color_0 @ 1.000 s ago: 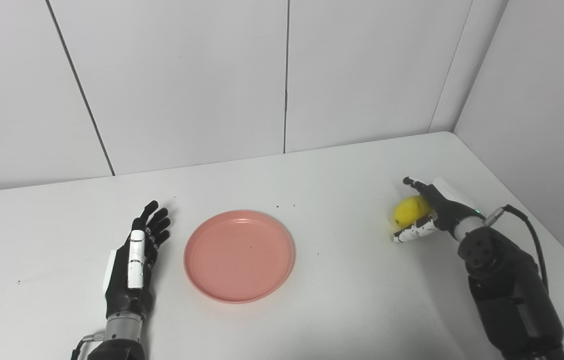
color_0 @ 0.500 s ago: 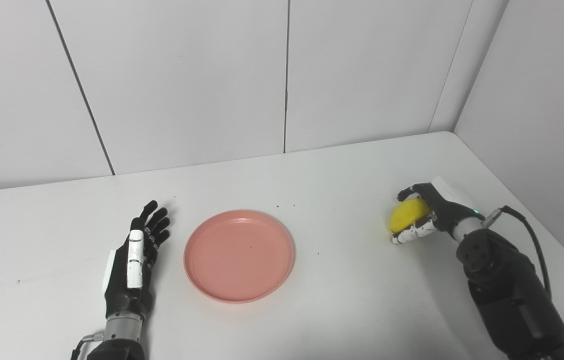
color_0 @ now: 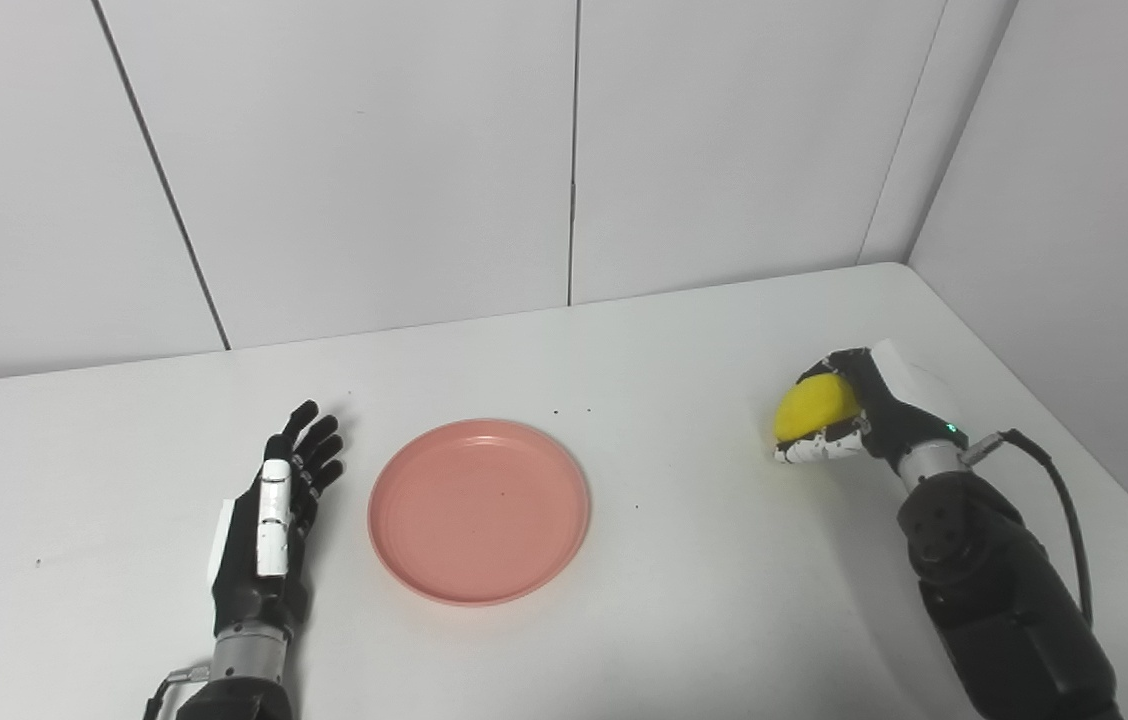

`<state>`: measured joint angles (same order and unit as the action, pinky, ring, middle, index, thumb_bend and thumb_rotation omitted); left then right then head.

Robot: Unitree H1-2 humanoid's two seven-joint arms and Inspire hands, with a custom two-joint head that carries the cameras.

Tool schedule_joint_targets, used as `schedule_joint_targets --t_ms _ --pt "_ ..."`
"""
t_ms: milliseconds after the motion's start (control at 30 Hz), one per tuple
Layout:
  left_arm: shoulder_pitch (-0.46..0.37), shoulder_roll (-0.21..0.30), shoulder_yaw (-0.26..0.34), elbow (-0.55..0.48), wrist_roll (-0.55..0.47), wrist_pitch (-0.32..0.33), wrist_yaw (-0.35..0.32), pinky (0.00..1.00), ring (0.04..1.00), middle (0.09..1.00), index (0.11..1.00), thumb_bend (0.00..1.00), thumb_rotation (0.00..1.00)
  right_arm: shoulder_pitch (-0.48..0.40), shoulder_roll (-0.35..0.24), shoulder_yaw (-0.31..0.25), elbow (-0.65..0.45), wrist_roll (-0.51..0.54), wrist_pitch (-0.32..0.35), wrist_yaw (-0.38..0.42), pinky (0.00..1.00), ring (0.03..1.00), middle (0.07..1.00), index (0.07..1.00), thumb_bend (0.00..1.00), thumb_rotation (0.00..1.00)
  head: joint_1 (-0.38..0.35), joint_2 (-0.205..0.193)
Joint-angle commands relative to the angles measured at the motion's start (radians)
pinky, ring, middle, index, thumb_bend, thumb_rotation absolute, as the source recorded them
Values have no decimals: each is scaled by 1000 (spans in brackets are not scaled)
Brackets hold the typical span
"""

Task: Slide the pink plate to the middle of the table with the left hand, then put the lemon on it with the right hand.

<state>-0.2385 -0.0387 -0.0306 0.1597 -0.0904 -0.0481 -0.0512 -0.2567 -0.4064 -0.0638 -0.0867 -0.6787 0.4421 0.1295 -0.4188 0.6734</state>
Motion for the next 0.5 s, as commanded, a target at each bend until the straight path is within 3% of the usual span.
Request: schedule_joint_targets --t_ms 0,133,200,300,433,467 --pt "-12 -10 -7 -29 23 -6 12 869 879 873 861 564 1000 -19 -4 -12 -57 15 -56 -60 162 432 480 487 518 0 13 0" --pt "-7 -14 -13 -35 54 -3 28 853 868 864 854 571 1000 -11 32 1 -130 23 -55 -90 164 443 428 511 514 0 30 -3" --pt "-5 -15 -17 -38 71 -3 35 848 862 861 853 575 1000 -9 54 7 -159 33 -65 -108 167 443 467 492 517 0 35 -4" --pt "-3 -17 -19 -40 85 -6 41 852 859 858 850 575 1000 -5 90 21 -195 53 -91 -130 165 444 420 517 513 0 47 -4" --pt "1 -21 -25 -42 111 -11 52 845 856 853 846 569 1000 -10 129 43 -221 55 -103 -146 147 399 486 487 515 0 75 -4" --pt "2 -22 -26 -44 115 -12 53 845 858 856 849 570 1000 -13 138 48 -225 55 -107 -150 161 426 443 507 513 0 78 -4"
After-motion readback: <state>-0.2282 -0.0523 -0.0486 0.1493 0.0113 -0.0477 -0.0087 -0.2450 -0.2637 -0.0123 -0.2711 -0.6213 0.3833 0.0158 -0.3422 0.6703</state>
